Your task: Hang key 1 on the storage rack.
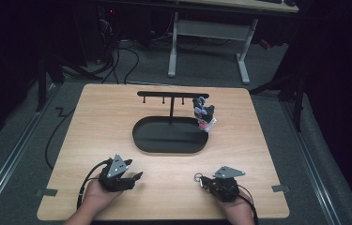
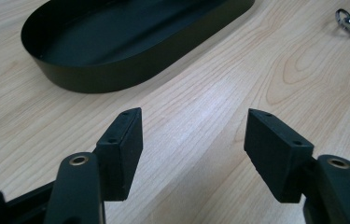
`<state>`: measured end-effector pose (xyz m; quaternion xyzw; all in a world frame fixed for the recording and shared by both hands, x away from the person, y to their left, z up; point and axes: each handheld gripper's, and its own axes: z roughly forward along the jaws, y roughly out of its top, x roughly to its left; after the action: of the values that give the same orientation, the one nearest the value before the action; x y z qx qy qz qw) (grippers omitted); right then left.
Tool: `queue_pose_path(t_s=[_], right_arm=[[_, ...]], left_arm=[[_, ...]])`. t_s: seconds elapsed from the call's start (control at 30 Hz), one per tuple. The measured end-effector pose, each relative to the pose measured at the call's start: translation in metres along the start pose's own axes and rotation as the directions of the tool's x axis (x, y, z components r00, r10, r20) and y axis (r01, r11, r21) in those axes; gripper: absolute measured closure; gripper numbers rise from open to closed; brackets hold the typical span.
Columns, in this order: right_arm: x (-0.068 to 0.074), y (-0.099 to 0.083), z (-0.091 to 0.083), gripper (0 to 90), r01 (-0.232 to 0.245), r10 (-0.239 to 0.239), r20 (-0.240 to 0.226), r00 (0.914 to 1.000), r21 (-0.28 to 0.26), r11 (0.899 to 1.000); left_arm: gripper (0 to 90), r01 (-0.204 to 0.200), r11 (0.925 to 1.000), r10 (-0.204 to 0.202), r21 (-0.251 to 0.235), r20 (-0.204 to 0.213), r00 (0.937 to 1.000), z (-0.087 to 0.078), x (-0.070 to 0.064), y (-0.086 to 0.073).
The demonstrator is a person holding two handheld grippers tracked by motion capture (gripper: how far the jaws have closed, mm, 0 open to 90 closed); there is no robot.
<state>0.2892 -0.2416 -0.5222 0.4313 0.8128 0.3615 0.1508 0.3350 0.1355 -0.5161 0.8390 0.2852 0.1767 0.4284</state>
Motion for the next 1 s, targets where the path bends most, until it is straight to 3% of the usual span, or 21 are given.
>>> queue_pose_path(t_s=[0.1,0.23,0.4,0.5,0.73,1.0], right_arm=[[-0.015,-0.007,-0.010,89.6,-0.041,0.041,0.041,0.9983,-0.005,0.999],[-0.014,-0.005,-0.018,89.1,-0.064,0.066,0.030,0.9974,-0.052,0.997],[0.001,-0.002,-0.006,88.5,-0.012,0.012,-0.012,0.9999,-0.017,1.000],[0.002,0.000,0.001,88.5,-0.001,0.001,-0.003,1.0000,-0.002,1.000],[-0.015,-0.004,-0.001,88.4,-0.048,0.048,0.023,0.9986,0.006,0.999],[-0.038,-0.011,-0.014,88.3,-0.112,0.113,0.066,0.9914,-0.010,0.994]], left_arm=[[38.0,-0.006,1.0000,0.006,0.000,0.010,0.9999,0.003,-0.001,0.002],[38.0,-0.011,0.9999,0.011,0.002,0.015,0.9998,0.005,-0.002,0.003],[38.0,-0.011,0.9999,0.011,0.006,0.010,0.9999,0.003,-0.002,0.003],[38.0,-0.006,1.0000,0.006,0.006,0.005,1.0000,0.002,-0.001,0.001],[38.1,0.008,1.0000,-0.008,0.004,-0.005,1.0000,-0.003,0.001,-0.002],[38.1,0.010,0.9999,-0.010,0.007,-0.006,0.9999,-0.004,0.002,-0.002]])
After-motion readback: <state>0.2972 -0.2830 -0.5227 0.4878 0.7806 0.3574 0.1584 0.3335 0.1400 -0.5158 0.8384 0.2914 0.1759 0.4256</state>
